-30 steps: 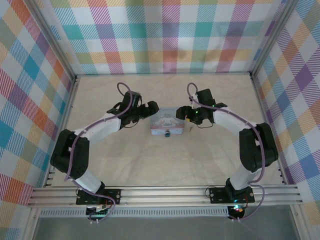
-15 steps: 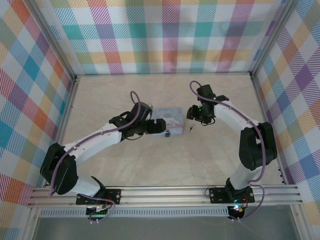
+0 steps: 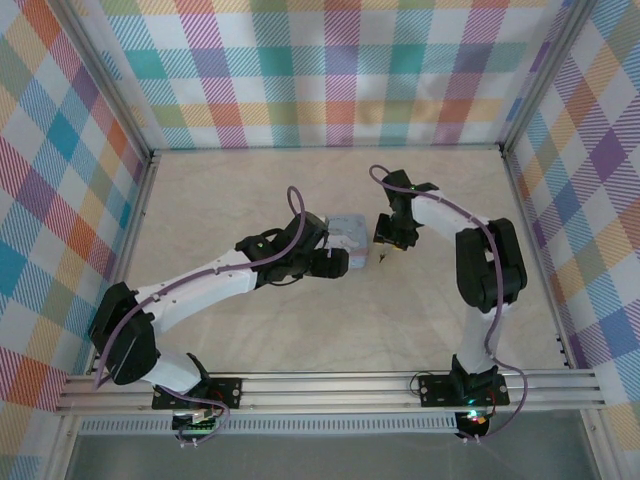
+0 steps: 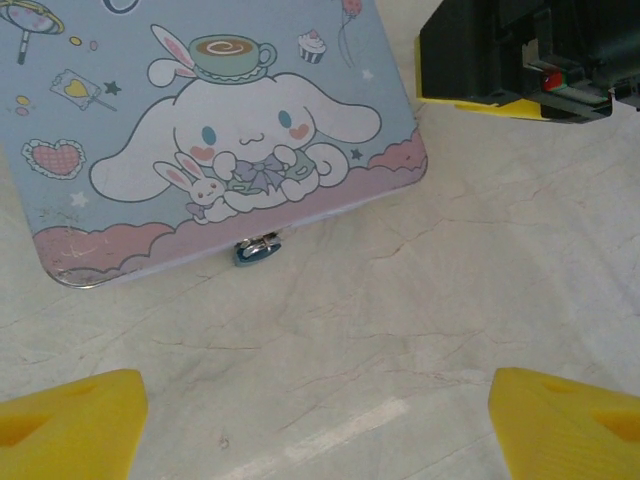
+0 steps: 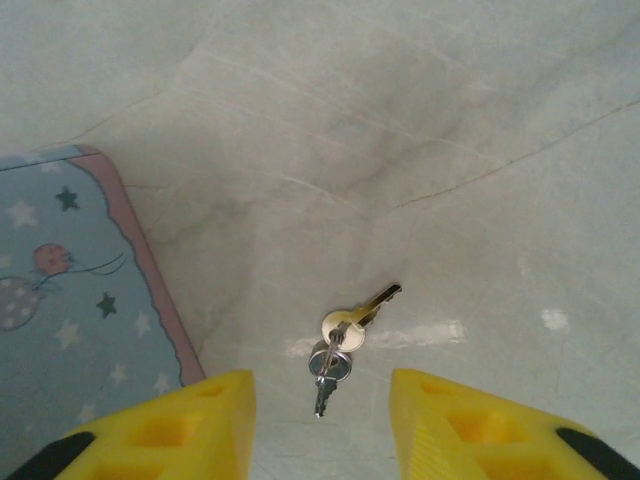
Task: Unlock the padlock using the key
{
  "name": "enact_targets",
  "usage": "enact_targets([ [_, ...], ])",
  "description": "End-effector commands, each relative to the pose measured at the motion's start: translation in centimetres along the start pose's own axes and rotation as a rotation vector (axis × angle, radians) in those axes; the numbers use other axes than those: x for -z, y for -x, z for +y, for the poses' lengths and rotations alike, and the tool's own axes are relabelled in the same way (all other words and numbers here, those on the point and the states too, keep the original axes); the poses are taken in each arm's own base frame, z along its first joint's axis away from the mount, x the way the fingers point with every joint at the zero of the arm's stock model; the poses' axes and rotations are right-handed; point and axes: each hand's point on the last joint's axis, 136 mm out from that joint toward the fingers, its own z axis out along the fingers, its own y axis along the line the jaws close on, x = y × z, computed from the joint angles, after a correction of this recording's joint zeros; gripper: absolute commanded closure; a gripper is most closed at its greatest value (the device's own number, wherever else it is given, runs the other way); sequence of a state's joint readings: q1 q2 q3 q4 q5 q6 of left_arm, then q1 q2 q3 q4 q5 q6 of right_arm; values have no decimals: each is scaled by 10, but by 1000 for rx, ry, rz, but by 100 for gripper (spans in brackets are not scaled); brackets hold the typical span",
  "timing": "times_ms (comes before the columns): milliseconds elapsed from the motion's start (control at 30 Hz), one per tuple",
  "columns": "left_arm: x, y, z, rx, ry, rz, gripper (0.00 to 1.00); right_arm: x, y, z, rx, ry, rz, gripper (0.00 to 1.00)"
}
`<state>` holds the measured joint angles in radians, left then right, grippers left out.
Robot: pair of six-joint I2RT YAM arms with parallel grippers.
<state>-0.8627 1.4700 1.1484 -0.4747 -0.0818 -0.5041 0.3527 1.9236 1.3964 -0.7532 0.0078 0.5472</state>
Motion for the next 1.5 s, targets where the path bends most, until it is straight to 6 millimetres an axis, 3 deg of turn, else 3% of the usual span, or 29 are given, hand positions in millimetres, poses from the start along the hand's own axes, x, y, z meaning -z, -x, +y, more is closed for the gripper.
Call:
enact_targets([
  [0,0,-1,2,-25,32,4,11,-5,-2,-4,-33,-22,36,61],
  [567,-8,-4,3,-14,43,18,12,-34,-10,-9,-44,-49,96,70],
  [900,-9,-5,5,-13,54,19,12,-41,-15,-14,-46,-44,104,94],
  [1100,-10,-4,6,-7,58,13,11,-24,-12,-11,-21,-13,48,99],
  [1467,9,21,21,87,32,-58,11,46,0,4,80,93,-125,100],
])
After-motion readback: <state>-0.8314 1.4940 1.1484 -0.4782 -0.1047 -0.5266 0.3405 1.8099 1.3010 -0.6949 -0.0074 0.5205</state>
